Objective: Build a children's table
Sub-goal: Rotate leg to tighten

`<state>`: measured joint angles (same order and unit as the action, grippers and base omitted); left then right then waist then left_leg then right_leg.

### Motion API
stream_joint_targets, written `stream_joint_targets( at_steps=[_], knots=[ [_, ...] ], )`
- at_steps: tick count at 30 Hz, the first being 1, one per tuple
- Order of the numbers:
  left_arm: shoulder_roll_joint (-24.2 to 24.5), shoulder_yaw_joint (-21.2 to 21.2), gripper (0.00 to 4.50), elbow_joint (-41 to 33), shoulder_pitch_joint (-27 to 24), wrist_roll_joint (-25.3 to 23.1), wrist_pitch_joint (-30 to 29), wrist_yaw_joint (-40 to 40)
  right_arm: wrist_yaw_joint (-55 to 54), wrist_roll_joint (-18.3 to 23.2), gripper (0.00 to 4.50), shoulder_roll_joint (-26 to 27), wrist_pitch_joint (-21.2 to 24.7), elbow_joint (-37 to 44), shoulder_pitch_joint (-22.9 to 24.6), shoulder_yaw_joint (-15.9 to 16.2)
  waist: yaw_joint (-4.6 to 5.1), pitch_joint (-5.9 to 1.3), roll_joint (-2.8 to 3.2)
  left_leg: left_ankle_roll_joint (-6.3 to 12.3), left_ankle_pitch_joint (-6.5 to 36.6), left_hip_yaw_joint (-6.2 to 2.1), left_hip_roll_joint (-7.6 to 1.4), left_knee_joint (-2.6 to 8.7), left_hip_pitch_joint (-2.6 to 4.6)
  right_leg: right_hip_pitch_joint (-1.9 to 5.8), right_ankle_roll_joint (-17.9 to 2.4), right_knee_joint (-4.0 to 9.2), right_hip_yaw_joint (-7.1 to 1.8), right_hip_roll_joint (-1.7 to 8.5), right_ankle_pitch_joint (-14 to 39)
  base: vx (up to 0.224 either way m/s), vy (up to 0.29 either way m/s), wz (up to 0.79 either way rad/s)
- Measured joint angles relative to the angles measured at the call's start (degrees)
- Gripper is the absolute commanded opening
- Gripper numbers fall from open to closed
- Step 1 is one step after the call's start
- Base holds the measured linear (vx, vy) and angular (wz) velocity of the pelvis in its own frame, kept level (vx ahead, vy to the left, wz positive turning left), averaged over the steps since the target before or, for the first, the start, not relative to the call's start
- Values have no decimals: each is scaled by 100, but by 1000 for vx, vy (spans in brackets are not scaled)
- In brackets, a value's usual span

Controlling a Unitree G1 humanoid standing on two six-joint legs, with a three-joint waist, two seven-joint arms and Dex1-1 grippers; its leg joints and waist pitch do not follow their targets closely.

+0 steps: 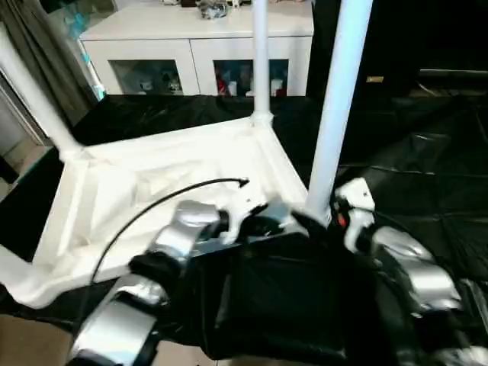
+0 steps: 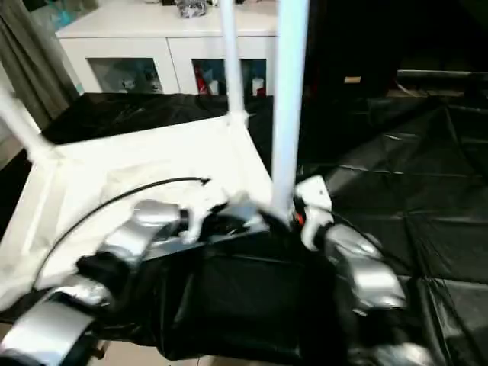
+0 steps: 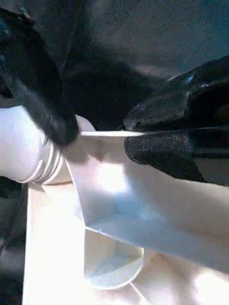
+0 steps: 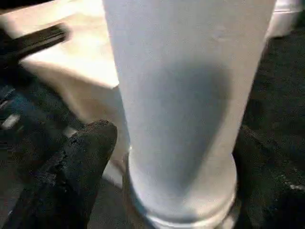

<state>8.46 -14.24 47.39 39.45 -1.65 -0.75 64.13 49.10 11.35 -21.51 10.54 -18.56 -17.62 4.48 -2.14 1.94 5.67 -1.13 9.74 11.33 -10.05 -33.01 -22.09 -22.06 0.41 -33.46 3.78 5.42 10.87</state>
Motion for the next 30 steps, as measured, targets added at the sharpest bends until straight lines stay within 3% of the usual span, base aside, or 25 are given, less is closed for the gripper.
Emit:
stream_joint_targets(
  at_steps=[5,11,19,23,30],
  knots=[
    [200,-85,0,-158,-101,99,14,714,981,153,386,-374,19,71,15,169,-35,4,-6,0,0,2,1,-4,-5,-1,-1,4,-2,2,0,0,0,0],
    [295,-181,0,-343,-164,195,-89,1094,1401,254,321,-527,36,167,16,279,-130,8,-11,0,0,4,2,-8,-6,-1,-3,4,-6,3,-2,0,0,0],
    [334,-185,0,-457,-236,197,-168,1258,1573,309,273,-568,144,260,94,269,-147,9,-12,0,0,3,2,-7,-7,-1,-3,4,-4,2,-2,0,0,0],
    [286,-188,0,-394,-239,170,-123,980,1211,241,267,-425,133,257,165,225,-139,8,-12,-1,-1,3,2,-12,-1,2,-6,2,-6,2,-3,0,0,0],
    [-226,-50,0,151,81,-58,-47,-424,-656,-50,266,330,167,-221,-76,-259,3,5,-10,-1,-2,3,8,-44,10,19,3,3,-20,6,1,0,0,0]
  ],
)
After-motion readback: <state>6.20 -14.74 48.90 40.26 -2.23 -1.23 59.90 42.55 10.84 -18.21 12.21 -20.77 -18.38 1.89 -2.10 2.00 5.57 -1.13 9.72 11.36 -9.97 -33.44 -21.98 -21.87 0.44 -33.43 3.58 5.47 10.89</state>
